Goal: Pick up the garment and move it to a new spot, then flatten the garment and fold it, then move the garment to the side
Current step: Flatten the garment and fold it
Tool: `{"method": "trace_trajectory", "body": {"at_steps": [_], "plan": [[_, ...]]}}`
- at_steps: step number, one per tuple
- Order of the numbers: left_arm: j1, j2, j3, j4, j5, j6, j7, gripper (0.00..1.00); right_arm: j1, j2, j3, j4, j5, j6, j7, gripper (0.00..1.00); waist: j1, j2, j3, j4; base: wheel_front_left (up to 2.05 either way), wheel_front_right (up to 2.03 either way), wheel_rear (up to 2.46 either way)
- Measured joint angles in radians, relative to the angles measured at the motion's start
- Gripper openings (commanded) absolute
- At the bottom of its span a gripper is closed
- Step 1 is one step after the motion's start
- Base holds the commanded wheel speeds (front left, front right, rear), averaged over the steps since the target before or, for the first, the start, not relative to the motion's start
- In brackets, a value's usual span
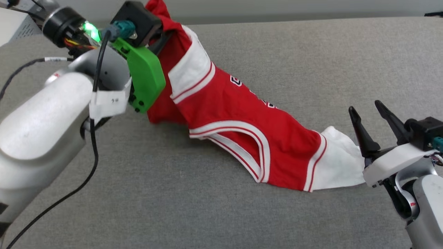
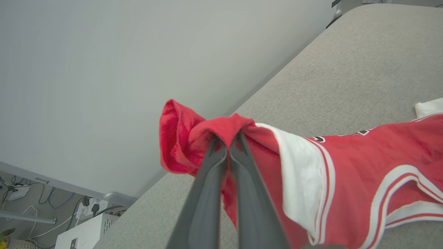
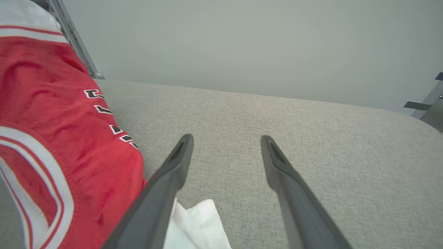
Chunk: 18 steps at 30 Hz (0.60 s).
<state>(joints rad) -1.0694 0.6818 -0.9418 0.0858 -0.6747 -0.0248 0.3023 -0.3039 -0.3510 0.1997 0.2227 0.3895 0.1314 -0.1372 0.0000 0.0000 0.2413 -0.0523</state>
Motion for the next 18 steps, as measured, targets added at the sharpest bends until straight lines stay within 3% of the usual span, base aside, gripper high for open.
{"method": "trace_trajectory", "body": {"at_steps": [7, 18], "plan": [[-0.1, -0.083, -0.025, 0.224, 0.038, -0.048, -0.024, 0.0, -0.048, 0.016, 0.023, 0.015, -0.009, 0.0, -0.028, 1.0, 0.0, 0.0, 0.082, -0.059, 0.0, 0.0, 0.0], [-0.024, -0.182, -0.101, 0.583, -0.041, -0.095, -0.068, 0.0, -0.11, 0.021, 0.051, 0.051, -0.009, 0.0, -0.061, 1.0, 0.0001, 0.0, 0.191, -0.13, 0.0, 0.0, 0.0]]}}
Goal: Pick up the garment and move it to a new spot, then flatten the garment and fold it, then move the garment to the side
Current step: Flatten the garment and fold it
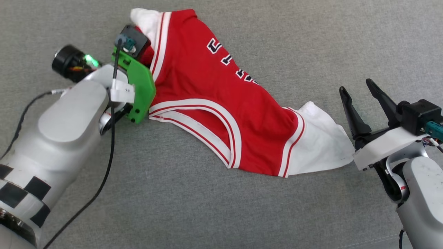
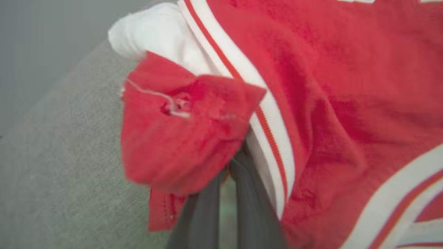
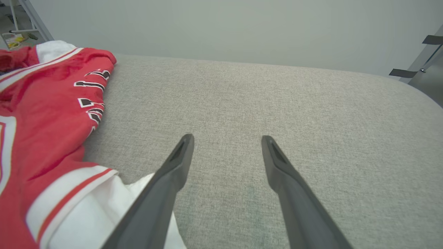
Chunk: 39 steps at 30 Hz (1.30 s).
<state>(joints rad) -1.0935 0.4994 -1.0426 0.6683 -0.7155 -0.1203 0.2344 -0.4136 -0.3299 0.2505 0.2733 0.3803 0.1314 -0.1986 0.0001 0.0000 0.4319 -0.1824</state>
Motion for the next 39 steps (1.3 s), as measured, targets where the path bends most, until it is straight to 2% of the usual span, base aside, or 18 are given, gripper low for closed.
{"method": "trace_trajectory", "body": {"at_steps": [5, 6, 7, 8, 14, 18, 21, 27, 31, 34, 39], "plan": [[-0.002, -0.011, -0.01, 0.072, -0.042, -0.007, -0.028, 0.0, -0.009, 0.001, 0.01, 0.018, 0.0, 0.0, -0.006, 1.0, 0.0, 0.0, 0.018, -0.014, 0.0, 0.0, 0.0], [-0.004, -0.012, -0.016, 0.076, -0.055, -0.007, -0.038, 0.1, -0.009, 0.001, 0.01, 0.022, -0.001, 0.0, -0.006, 1.0, 0.0, 0.0, 0.017, -0.013, 0.0, 0.0, 0.0], [-0.005, -0.011, -0.022, 0.078, -0.064, -0.007, -0.049, 0.35, -0.009, 0.001, 0.009, 0.023, -0.001, 0.0, -0.009, 1.0, 0.0, 0.0, 0.014, -0.011, 0.0, 0.0, 0.0], [-0.007, -0.01, -0.026, 0.078, -0.069, -0.007, -0.06, 1.0, -0.009, 0.001, 0.007, 0.025, -0.001, 0.0, -0.01, 1.0, 0.0, 0.0, 0.011, -0.01, 0.0, 0.0, 0.0], [-0.045, 0.01, -0.028, 0.055, -0.096, -0.008, -0.13, 1.0, 0.014, -0.002, -0.017, 0.028, -0.001, 0.0, -0.015, 1.0, 0.0, 0.0, -0.032, 0.017, 0.0, 0.0, 0.0], [-0.108, 0.039, -0.014, -0.012, -0.132, -0.008, -0.118, 1.0, 0.042, -0.004, -0.036, 0.026, -0.001, 0.0, -0.016, 1.0, 0.0, 0.0, -0.069, 0.046, 0.0, 0.0, 0.0], [-0.134, 0.053, -0.019, -0.078, -0.168, -0.008, -0.047, 1.0, 0.05, -0.006, -0.047, 0.018, -0.001, 0.0, -0.014, 1.0, -0.0001, 0.0, -0.093, 0.067, 0.0, 0.0, 0.0], [-0.14, 0.091, -0.1, -0.254, -0.305, -0.008, 0.227, 1.0, 0.06, -0.006, -0.059, -0.004, -0.001, 0.0, -0.002, 1.0, -0.0001, 0.0, -0.122, 0.1, 0.0, 0.0, 0.0], [-0.14, 0.1, -0.163, -0.338, -0.341, -0.008, 0.355, 1.0, 0.06, -0.005, -0.058, -0.022, -0.005, 0.0, 0.002, 1.0, -0.0001, 0.0, -0.117, 0.104, 0.0, 0.0, 0.0], [-0.137, 0.101, -0.189, -0.363, -0.343, -0.008, 0.416, 1.0, 0.059, -0.004, -0.054, -0.033, -0.007, 0.0, 0.01, 1.0, -0.0001, 0.0, -0.102, 0.097, 0.0, 0.0, 0.0], [-0.109, 0.102, -0.21, -0.354, -0.338, -0.008, 0.455, 1.0, 0.053, -0.003, -0.045, -0.039, -0.007, 0.0, 0.011, 1.0, -0.0001, 0.0, -0.07, 0.079, 0.0, 0.0, 0.0]]}}
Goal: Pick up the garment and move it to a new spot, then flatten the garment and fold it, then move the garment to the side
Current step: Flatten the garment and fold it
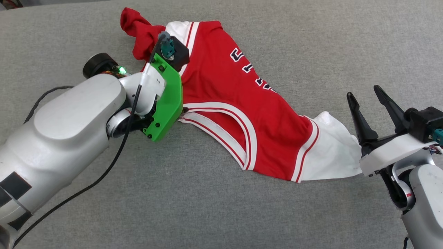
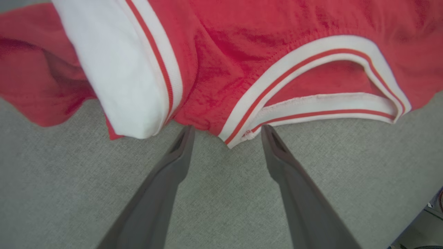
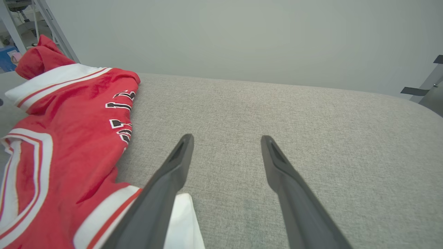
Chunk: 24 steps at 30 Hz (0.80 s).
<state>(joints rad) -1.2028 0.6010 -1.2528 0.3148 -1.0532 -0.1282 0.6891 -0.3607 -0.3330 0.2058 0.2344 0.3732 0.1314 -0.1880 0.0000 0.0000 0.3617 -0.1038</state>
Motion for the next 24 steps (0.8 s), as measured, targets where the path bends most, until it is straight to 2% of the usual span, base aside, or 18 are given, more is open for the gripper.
{"method": "trace_trajectory", "body": {"at_steps": [11, 12, 13, 14, 20, 24], "plan": [[0.055, -0.009, -0.004, 0.075, 0.036, 0.0, 0.022, 1.0, -0.033, 0.008, 0.013, 0.016, 0.0, 0.0, -0.004, 1.0, 0.0, 0.0, 0.073, -0.047, 0.0, 0.0, 0.0], [0.055, -0.009, -0.002, 0.071, 0.04, 0.0, 0.022, 0.44, -0.033, 0.01, 0.014, 0.02, 0.0, 0.0, -0.007, 1.0, 0.0, 0.0, 0.075, -0.05, 0.0, 0.0, 0.0], [0.056, -0.009, -0.002, 0.07, 0.043, 0.0, 0.013, 0.03, -0.033, 0.011, 0.013, 0.023, 0.0, 0.0, -0.01, 1.0, 0.0, 0.0, 0.075, -0.051, 0.0, 0.0, 0.0], [0.06, -0.01, -0.002, 0.069, 0.046, 0.0, -0.002, 0.0, -0.033, 0.01, 0.009, 0.028, 0.0, 0.0, -0.012, 1.0, 0.0, 0.0, 0.074, -0.05, 0.0, 0.0, 0.0], [0.066, -0.023, -0.018, 0.068, 0.138, 0.0, -0.164, 0.0, -0.025, 0.007, 0.003, 0.051, 0.0, 0.0, -0.02, 1.0, 0.0, 0.0, 0.041, -0.036, 0.0, 0.0, 0.0], [0.066, -0.024, -0.002, 0.046, 0.144, 0.0, -0.248, 0.0, 0.001, 0.003, 0.004, 0.062, 0.001, 0.0, -0.021, 1.0, 0.0, 0.0, -0.004, -0.014, 0.0, 0.0, 0.0]]}}
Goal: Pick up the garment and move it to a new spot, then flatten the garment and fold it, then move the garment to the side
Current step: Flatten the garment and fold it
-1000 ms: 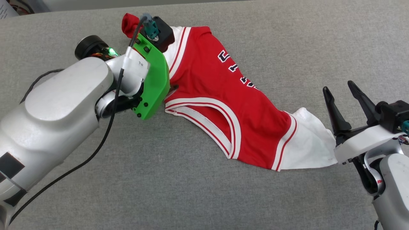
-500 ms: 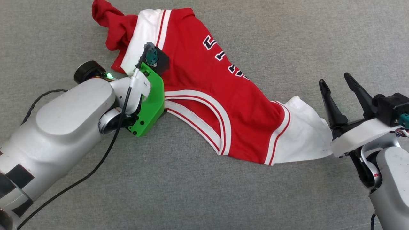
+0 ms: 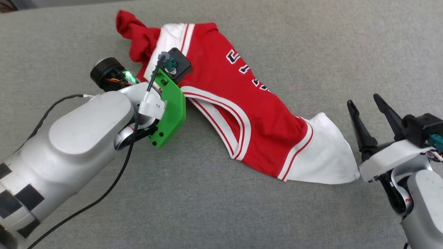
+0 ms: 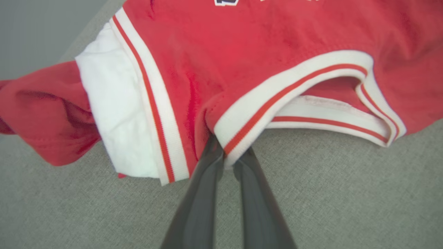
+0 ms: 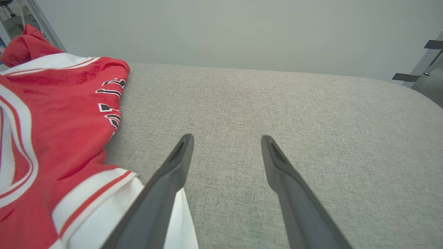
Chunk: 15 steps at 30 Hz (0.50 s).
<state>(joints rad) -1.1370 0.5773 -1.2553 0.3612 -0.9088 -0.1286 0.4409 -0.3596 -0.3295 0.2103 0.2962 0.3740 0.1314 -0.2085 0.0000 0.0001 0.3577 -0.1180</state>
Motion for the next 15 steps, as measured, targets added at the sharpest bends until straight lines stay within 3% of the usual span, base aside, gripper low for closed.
{"method": "trace_trajectory", "body": {"at_steps": [6, 15], "plan": [[0.001, 0.064, 0.015, -0.131, 0.021, 0.034, -0.036, 0.0, 0.042, -0.007, -0.008, 0.013, 0.007, 0.0, 0.001, 1.0, 0.0, 0.0, -0.08, 0.041, 0.0, 0.0, 0.0], [0.212, 0.215, -0.005, -0.402, 0.051, 0.173, -0.039, 0.0, 0.112, -0.01, -0.031, 0.027, 0.017, 0.0, 0.003, 1.0, 0.0, 0.0, -0.18, 0.099, 0.0, 0.0, 0.0]]}}
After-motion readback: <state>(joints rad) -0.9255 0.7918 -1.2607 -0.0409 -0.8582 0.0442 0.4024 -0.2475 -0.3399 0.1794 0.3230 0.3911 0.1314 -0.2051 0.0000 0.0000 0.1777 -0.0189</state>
